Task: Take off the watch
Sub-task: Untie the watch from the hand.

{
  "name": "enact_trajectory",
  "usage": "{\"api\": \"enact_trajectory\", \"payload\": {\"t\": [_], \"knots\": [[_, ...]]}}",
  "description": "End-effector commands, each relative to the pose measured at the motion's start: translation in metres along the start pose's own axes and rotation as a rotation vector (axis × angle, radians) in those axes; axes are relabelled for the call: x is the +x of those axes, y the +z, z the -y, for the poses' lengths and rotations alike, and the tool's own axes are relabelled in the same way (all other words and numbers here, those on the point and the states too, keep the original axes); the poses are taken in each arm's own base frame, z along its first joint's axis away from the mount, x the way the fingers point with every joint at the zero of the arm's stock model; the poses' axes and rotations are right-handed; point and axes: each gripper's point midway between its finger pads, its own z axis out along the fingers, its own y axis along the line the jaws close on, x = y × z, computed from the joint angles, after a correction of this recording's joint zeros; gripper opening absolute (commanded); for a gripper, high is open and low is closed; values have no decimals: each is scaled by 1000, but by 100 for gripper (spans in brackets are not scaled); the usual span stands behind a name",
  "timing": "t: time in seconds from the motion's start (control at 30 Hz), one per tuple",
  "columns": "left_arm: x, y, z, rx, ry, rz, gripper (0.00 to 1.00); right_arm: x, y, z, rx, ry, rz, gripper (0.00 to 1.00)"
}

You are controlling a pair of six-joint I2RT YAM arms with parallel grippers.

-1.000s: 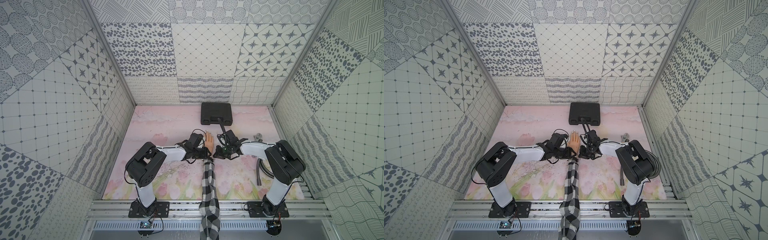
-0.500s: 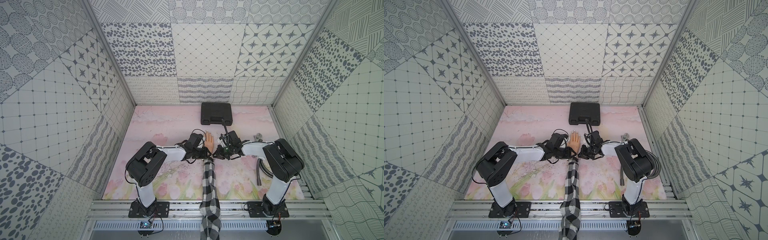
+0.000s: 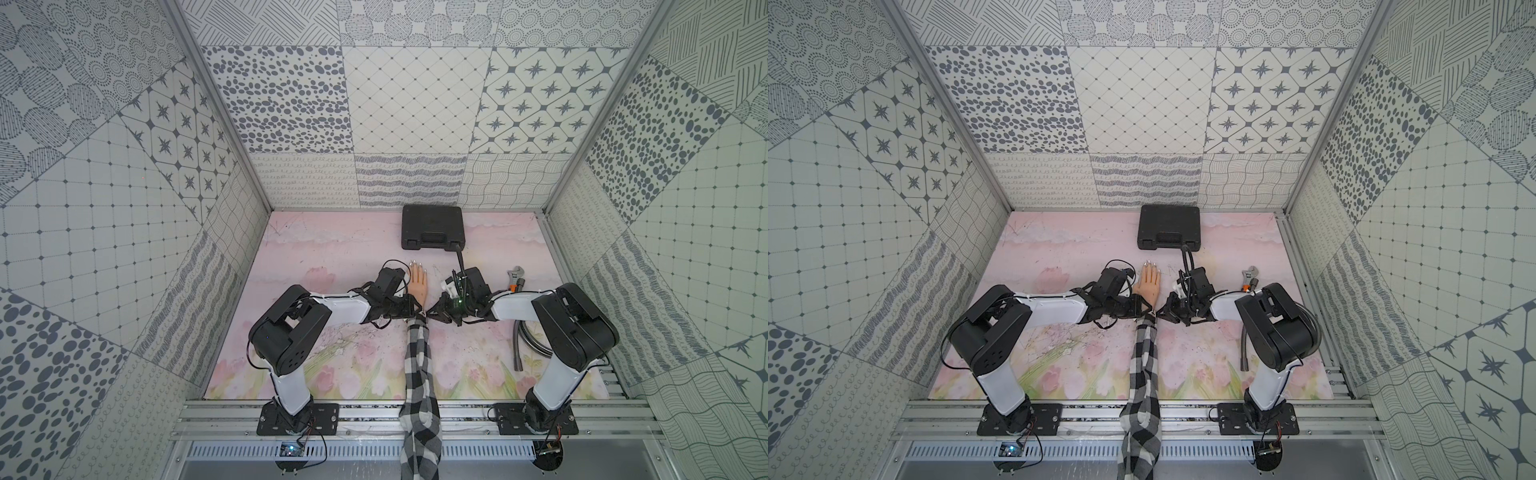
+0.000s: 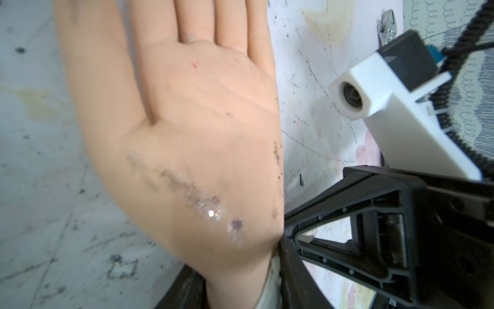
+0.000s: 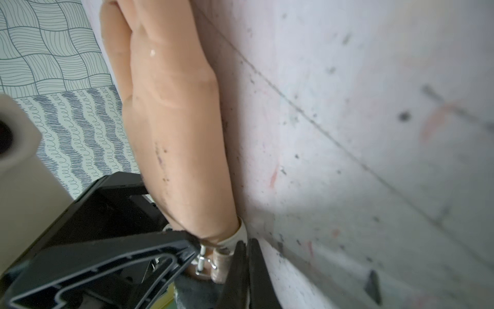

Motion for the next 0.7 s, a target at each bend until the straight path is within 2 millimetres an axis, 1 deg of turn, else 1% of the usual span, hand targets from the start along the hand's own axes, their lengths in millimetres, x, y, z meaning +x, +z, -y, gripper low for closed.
{"api": "enact_trajectory", "payload": {"t": [0.0,0.03,0.1,0.17,0.2,0.3,0.4,0.53,0.67], "knots": [[54,-12,-81,-331,-55,-154,39,-4,-8,-37,-148,-71,2,0],[55,-11,-83,-332,-59,-156,39,-4,-4,-30,-124,-63,-3,0],[60,-6,-86,-325,-70,-166,38,3,11,-9,-61,-40,-44,0],[67,-1,-90,-324,-83,-184,37,10,23,-1,-57,-23,-83,0],[68,2,-91,-322,-90,-187,37,14,27,-1,-59,-22,-102,0],[69,5,-92,-315,-94,-187,36,17,28,-18,-97,-58,-119,0],[69,4,-91,-315,-88,-186,36,11,18,-37,-142,-94,-88,0],[64,-1,-86,-309,-80,-169,36,4,1,-62,-208,-127,-41,0],[48,-13,-74,-300,-59,-120,45,-2,-19,-86,-277,-175,20,0]]}}
